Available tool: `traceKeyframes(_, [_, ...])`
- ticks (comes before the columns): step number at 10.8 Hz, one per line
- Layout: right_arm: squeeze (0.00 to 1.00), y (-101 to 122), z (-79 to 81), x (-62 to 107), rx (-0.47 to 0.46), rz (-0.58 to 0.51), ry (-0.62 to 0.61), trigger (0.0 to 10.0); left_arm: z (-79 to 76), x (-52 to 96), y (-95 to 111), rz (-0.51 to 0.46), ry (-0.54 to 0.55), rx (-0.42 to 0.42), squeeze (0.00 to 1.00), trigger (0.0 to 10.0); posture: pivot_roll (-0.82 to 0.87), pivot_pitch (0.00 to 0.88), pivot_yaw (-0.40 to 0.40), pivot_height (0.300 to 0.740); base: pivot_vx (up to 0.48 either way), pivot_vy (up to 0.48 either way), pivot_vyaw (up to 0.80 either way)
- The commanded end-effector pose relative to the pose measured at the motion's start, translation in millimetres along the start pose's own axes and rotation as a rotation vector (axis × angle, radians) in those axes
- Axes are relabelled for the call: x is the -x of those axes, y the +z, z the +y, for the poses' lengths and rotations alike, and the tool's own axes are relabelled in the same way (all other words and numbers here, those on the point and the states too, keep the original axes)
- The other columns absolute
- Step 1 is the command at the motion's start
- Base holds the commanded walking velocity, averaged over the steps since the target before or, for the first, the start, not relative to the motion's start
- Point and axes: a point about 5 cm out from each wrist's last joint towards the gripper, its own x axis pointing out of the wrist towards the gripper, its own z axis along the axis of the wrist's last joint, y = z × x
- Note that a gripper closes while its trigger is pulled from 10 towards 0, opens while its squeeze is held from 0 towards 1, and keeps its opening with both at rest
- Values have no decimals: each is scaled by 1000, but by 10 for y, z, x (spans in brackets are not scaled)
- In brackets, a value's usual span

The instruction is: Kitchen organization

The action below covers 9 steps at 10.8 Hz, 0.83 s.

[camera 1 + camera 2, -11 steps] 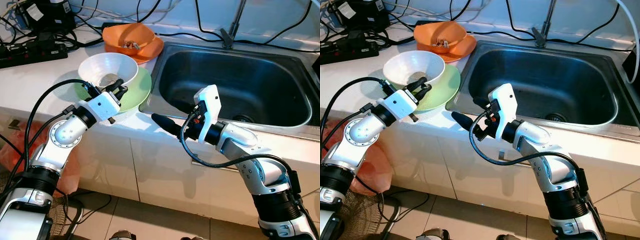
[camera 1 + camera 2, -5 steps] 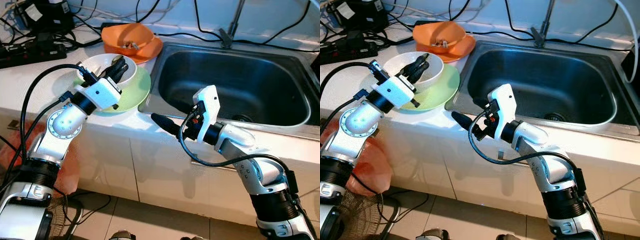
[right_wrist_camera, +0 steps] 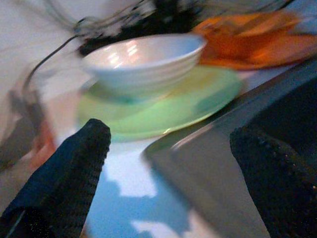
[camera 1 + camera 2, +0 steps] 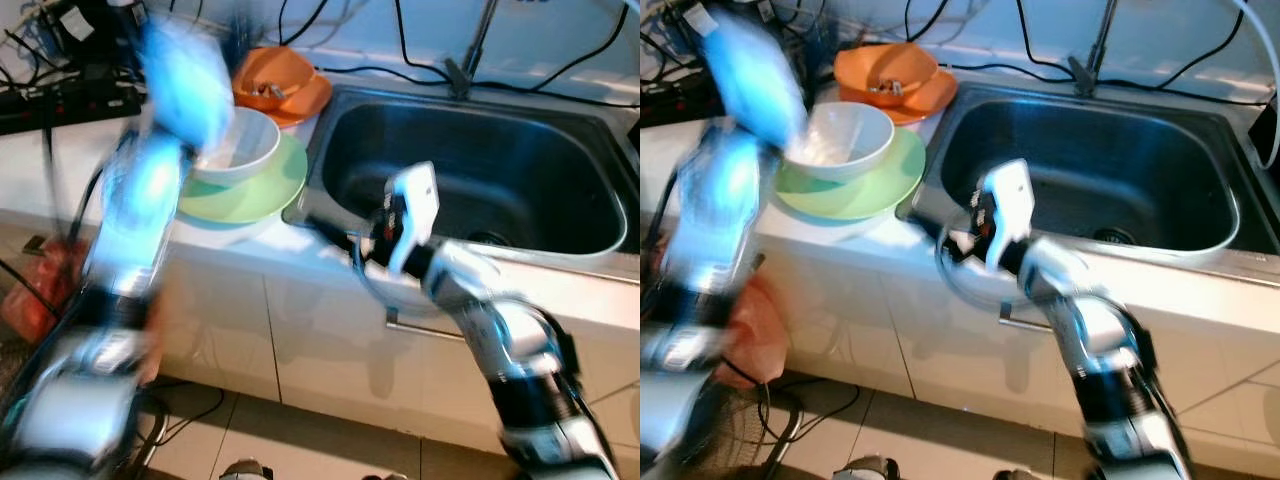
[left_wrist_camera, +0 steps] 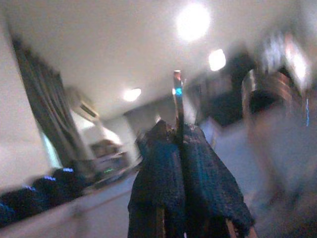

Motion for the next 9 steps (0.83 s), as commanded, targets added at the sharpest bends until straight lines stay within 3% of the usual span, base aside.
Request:
traceKeyframes(1, [0, 32, -85, 20, 3, -19, -55, 10000, 51, -1, -7, 23, 26, 91, 0, 0, 113, 64, 3, 740, 0, 0, 0])
traceKeyframes(3, [0, 88, -225, -8, -36, -64, -179, 10000, -27, -44, -253, 121, 197, 629, 0, 0, 107, 59, 12, 740, 0, 0, 0])
traceKeyframes(4, [0, 119, -323, 0, -87, -100, -263, 10000, -120, 11, -387, 179, 223, 825, 0, 0, 101, 59, 18, 740, 0, 0, 0])
traceKeyframes(6, [0, 184, -509, -6, -302, -205, -410, 10000, -334, 190, -649, 307, 252, 1095, 0, 0, 101, 65, 31, 740, 0, 0, 0])
traceKeyframes(7, [0, 191, -526, -20, -362, -226, -419, 10000, -373, 213, -687, 327, 257, 1162, 0, 0, 104, 69, 37, 740, 0, 0, 0])
traceKeyframes(9, [0, 248, -522, -109, -567, -300, -406, 10000, -516, 262, -790, 377, 272, 1382, 0, 0, 104, 77, 46, 740, 0, 0, 0])
